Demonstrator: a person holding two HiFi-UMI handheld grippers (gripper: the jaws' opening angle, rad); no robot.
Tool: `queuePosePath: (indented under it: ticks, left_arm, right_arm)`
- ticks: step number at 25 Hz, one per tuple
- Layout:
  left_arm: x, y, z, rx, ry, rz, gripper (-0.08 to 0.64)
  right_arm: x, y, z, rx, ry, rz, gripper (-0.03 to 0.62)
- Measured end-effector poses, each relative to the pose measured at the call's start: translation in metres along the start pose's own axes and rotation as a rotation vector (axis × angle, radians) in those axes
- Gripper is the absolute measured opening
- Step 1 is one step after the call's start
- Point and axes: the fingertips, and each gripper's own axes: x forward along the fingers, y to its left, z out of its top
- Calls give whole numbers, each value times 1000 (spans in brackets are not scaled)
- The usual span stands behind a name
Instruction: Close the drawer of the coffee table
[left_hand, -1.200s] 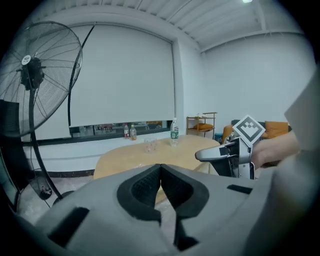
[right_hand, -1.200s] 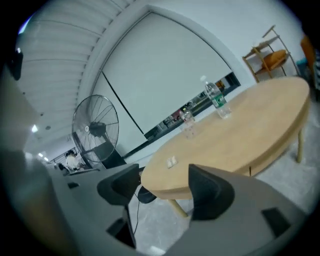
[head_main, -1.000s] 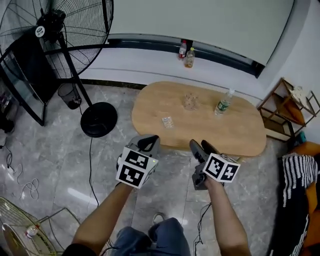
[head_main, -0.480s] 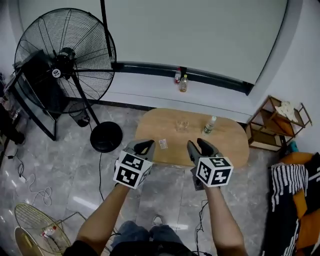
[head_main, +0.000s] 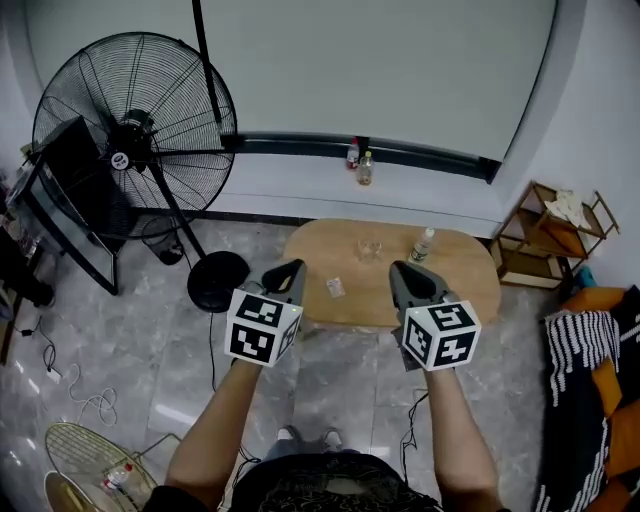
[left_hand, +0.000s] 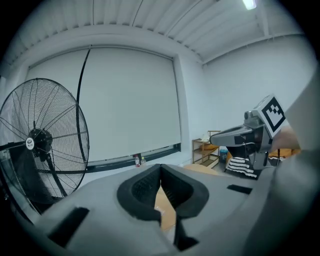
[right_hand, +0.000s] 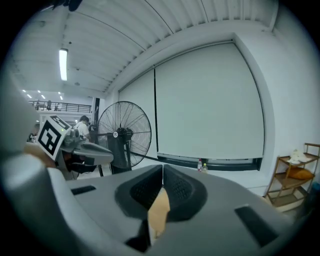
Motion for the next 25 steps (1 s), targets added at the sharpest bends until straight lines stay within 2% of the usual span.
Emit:
queuePosePath:
  ticks: [8, 25]
  left_arm:
    - [-8, 28, 1, -9, -21, -11, 2]
    - [-3, 44, 2, -11, -25, -13, 2]
  right_arm:
    - [11, 27, 16, -50, -27, 17, 5]
    - [22, 25, 17, -63, -30, -14, 5]
